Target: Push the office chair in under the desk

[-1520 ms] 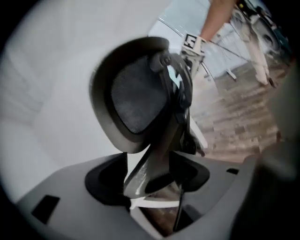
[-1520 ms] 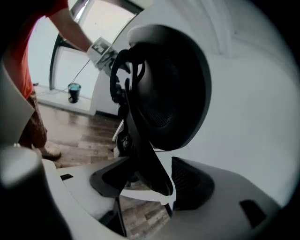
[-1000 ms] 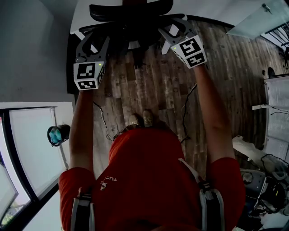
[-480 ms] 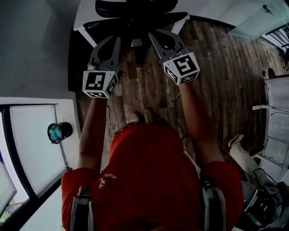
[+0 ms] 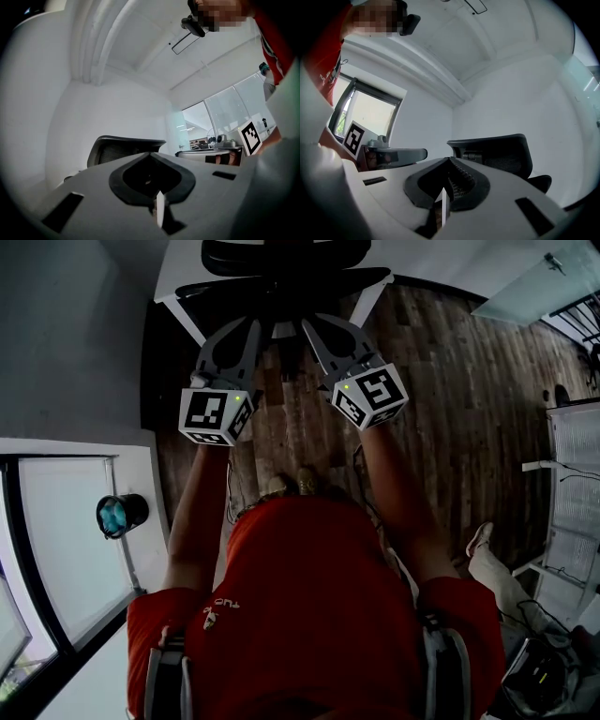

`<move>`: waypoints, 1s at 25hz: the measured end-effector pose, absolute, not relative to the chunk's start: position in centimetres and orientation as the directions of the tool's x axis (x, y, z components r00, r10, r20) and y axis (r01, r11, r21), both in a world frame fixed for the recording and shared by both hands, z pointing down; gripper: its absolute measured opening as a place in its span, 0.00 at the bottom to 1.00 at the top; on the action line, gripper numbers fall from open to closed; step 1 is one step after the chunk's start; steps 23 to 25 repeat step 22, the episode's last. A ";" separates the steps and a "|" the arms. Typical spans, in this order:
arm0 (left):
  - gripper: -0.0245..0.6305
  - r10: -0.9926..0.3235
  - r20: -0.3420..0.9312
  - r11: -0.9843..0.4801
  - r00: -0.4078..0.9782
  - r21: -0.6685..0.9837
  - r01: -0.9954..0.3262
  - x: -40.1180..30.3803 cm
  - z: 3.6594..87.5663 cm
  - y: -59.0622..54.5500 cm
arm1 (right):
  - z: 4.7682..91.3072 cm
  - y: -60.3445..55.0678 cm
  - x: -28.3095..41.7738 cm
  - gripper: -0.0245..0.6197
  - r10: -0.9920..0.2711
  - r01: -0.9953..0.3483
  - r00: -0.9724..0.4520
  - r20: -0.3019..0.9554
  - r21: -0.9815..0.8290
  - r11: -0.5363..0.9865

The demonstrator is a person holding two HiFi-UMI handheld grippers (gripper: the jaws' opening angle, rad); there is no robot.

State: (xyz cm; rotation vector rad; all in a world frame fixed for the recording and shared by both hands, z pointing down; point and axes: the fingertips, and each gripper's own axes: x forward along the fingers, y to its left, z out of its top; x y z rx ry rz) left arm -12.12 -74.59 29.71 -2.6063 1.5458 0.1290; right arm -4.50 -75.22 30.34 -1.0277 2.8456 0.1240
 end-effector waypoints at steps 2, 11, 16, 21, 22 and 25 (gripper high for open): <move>0.05 -0.867 -0.129 -0.478 0.481 -0.051 -0.877 -12.1 29.6 -74.6 | 30.4 -75.3 -4.3 0.08 -0.633 -0.642 -0.762 -0.135 0.030 0.766; 0.05 -0.862 -0.129 -0.488 0.490 -0.054 -0.871 -11.4 29.5 -74.8 | 30.3 -75.4 -3.7 0.08 -0.632 -0.641 -0.763 -0.135 0.031 0.767; 0.05 -0.861 -0.129 -0.489 0.492 -0.056 -0.871 -11.5 29.6 -74.7 | 30.3 -75.3 -3.8 0.08 -0.629 -0.639 -0.765 -0.138 0.035 0.769; 0.05 -0.859 -0.129 -0.493 0.496 -0.055 -0.868 -11.7 29.6 -74.7 | 30.2 -75.3 -4.1 0.08 -0.633 -0.641 -0.761 -0.142 0.020 0.767; 0.05 -0.858 -0.129 -0.494 0.497 -0.055 -0.868 -11.8 29.6 -74.7 | 30.2 -75.3 -4.2 0.08 -0.634 -0.642 -0.760 -0.143 0.015 0.766; 0.05 -0.858 -0.129 -0.494 0.497 -0.055 -0.868 -11.8 29.6 -74.7 | 30.2 -75.3 -4.2 0.08 -0.634 -0.642 -0.760 -0.143 0.015 0.766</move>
